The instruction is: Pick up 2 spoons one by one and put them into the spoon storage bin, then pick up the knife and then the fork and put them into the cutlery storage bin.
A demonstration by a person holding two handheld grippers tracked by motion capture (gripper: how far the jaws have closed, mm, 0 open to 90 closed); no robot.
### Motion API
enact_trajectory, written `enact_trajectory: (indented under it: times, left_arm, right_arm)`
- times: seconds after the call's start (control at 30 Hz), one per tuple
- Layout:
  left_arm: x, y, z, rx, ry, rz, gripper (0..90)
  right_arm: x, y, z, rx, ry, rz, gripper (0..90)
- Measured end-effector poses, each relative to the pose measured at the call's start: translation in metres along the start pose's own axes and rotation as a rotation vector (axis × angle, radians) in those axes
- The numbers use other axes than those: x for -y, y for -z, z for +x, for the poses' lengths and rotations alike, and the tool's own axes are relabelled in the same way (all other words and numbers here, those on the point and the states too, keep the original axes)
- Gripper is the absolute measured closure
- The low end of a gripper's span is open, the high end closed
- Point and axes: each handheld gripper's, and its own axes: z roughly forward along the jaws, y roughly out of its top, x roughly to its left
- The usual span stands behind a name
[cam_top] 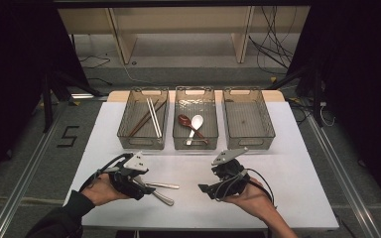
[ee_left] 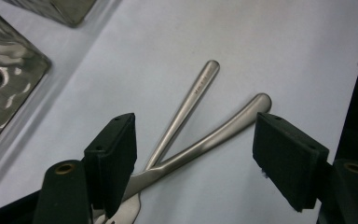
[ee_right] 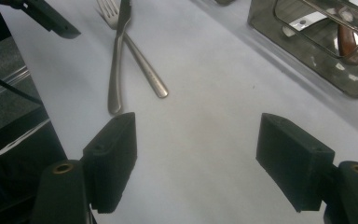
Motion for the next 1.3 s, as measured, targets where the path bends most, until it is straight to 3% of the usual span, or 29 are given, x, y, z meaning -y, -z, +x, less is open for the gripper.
enact_trajectory:
  times: [0.87,1.17,1.3]
  left_arm:
    - [-0.001,-0.032,-0.007,0.041,-0.193,0.265,30.3]
    - [-0.002,-0.033,-0.004,0.058,-0.219,0.275,35.8]
    - [-0.002,-0.034,-0.006,0.061,-0.251,0.280,37.2]
  right_arm:
    - [0.005,0.008,-0.005,0.003,-0.015,-0.019,29.3]
    - [0.005,0.006,-0.007,0.002,-0.016,-0.017,29.3]
    - [0.005,0.007,-0.009,0.005,-0.022,-0.016,29.3]
